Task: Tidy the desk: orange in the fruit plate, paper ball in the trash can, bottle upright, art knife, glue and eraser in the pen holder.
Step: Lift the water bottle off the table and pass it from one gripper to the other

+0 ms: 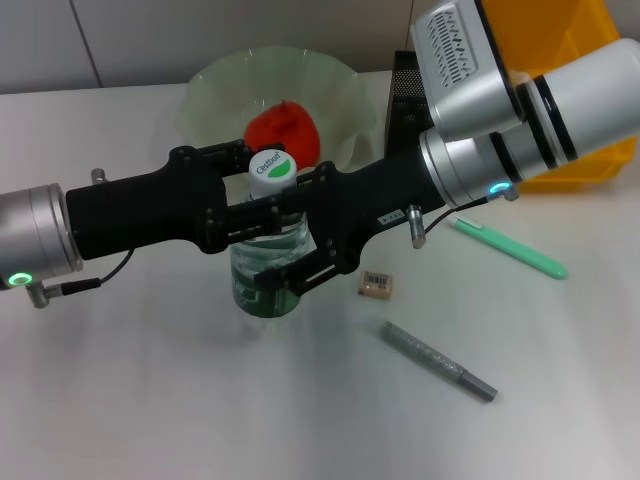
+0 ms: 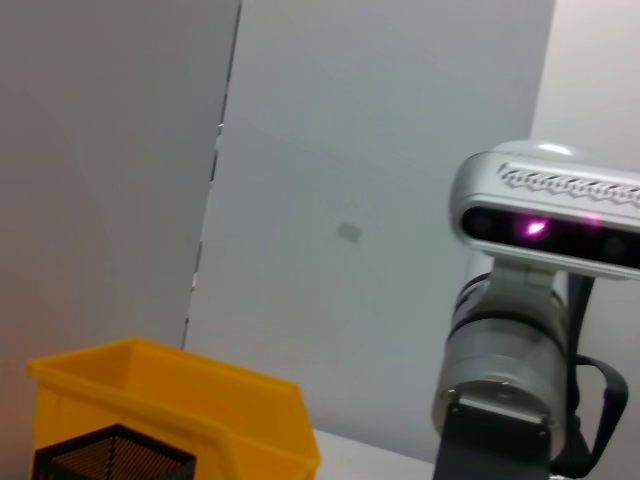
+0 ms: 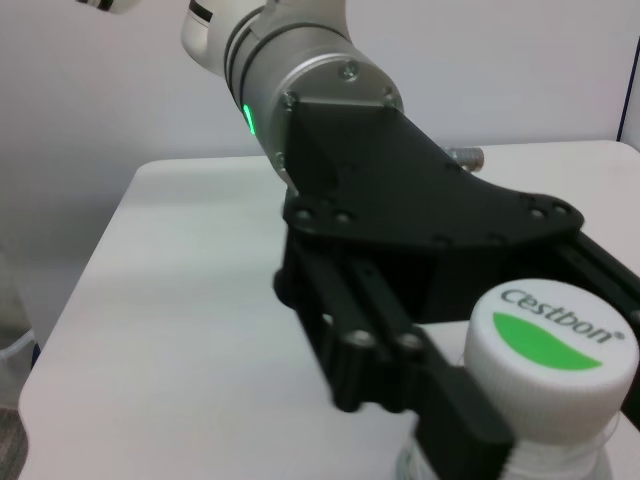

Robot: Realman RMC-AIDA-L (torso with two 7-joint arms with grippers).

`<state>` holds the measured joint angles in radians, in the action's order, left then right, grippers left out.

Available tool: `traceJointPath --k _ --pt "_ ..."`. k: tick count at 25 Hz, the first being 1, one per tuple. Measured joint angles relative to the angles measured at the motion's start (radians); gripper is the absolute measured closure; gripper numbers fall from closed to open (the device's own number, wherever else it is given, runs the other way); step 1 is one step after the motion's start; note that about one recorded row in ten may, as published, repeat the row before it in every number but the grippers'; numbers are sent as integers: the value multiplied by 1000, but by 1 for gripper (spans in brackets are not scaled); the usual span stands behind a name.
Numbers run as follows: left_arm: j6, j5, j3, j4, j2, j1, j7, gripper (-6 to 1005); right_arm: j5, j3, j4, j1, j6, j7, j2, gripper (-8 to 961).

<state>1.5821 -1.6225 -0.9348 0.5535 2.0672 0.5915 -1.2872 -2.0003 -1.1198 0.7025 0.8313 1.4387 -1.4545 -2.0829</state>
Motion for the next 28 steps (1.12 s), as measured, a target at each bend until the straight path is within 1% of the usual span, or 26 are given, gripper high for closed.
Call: traceJointPath --k 10,15,28 --pt "-5 1 0 5 0 1 -7 500 0 0 0 -3 -1 1 0 190" --pt "0 4 6 5 -1 -2 -8 549 5 0 4 -7 -1 1 0 190" --pt "6 8 6 19 -3 -5 -22 549 37 -1 1 -14 3 2 0 191"
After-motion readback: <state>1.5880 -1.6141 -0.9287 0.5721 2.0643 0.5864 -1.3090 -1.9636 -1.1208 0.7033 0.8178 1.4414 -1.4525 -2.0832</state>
